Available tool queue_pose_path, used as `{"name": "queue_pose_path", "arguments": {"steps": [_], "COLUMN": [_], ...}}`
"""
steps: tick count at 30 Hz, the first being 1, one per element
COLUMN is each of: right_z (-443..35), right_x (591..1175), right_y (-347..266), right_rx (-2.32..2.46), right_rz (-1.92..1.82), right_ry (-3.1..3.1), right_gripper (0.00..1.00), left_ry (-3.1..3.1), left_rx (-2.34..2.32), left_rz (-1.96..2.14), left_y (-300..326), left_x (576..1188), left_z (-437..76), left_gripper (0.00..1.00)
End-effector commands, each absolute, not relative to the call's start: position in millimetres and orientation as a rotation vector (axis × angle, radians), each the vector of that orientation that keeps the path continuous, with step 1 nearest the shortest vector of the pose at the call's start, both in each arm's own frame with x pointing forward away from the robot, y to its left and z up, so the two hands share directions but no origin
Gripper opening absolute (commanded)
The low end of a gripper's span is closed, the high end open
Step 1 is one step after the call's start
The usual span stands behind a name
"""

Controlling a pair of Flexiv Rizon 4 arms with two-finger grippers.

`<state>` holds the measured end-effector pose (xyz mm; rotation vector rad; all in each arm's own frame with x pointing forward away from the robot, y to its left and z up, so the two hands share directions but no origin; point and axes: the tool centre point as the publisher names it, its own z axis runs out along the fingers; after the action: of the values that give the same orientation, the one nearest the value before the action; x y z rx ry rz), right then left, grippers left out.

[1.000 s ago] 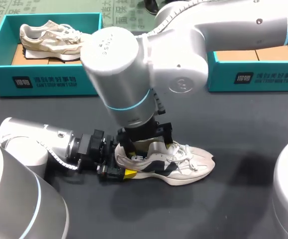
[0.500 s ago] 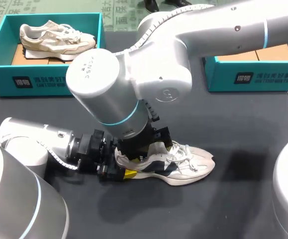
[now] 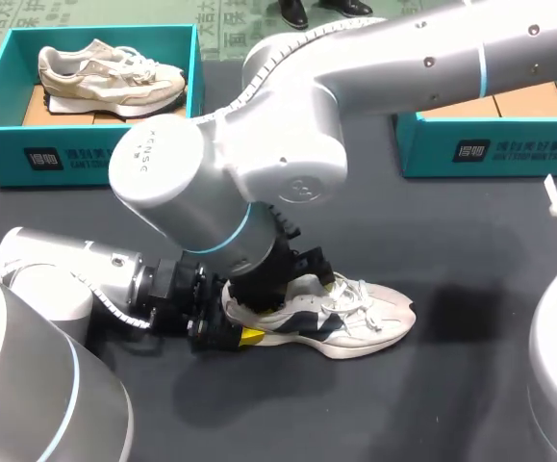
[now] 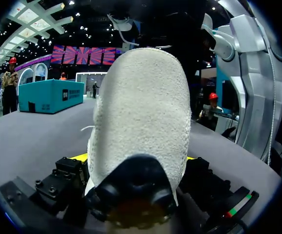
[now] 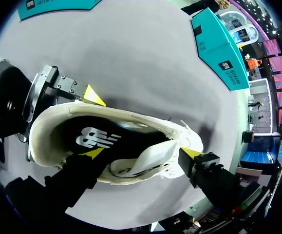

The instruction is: Take the shoe out of the shoebox, open the shoe tongue, remove and reinsert the insole, then place the shoe into the shoebox

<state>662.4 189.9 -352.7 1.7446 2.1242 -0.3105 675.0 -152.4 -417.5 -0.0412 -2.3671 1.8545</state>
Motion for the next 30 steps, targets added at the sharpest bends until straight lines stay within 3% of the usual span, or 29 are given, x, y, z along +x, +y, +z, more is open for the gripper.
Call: {"name": "queue_pose_path", "arguments": {"steps": [1, 6, 9, 11, 15, 16, 30], "right_z": [-356, -356, -355, -353, -348, -346, -332], "right_x": [655, 656, 657, 657, 657, 657, 661], "right_y": [189, 180, 175, 171, 162, 161, 147], "right_rx": [2.166, 2.179, 2.181, 2.184, 2.189, 2.19, 2.196], "right_rz": [-0.215, -0.203, -0.2, -0.199, -0.197, -0.198, -0.241], "right_ry": [1.522, 1.522, 1.527, 1.532, 1.537, 1.539, 1.621], "right_gripper": [1.0, 1.0, 0.94, 0.85, 0.56, 0.54, 0.58], "left_ry": [-2.37, -2.37, -2.37, -2.37, -2.37, -2.37, -2.37], "left_rx": [-0.038, -0.038, -0.038, -0.038, -0.038, -0.038, -0.038], "left_rz": [1.852, 1.852, 1.852, 1.852, 1.852, 1.852, 1.852], "left_y": [-152, -152, -152, -152, -152, -152, -152], "left_x": [674, 674, 674, 674, 674, 674, 674], "left_z": [-418, -418, -418, -418, -418, -418, -418], "left_gripper": [0.0, 0.0, 0.0, 0.0, 0.0, 0.0, 0.0]}}
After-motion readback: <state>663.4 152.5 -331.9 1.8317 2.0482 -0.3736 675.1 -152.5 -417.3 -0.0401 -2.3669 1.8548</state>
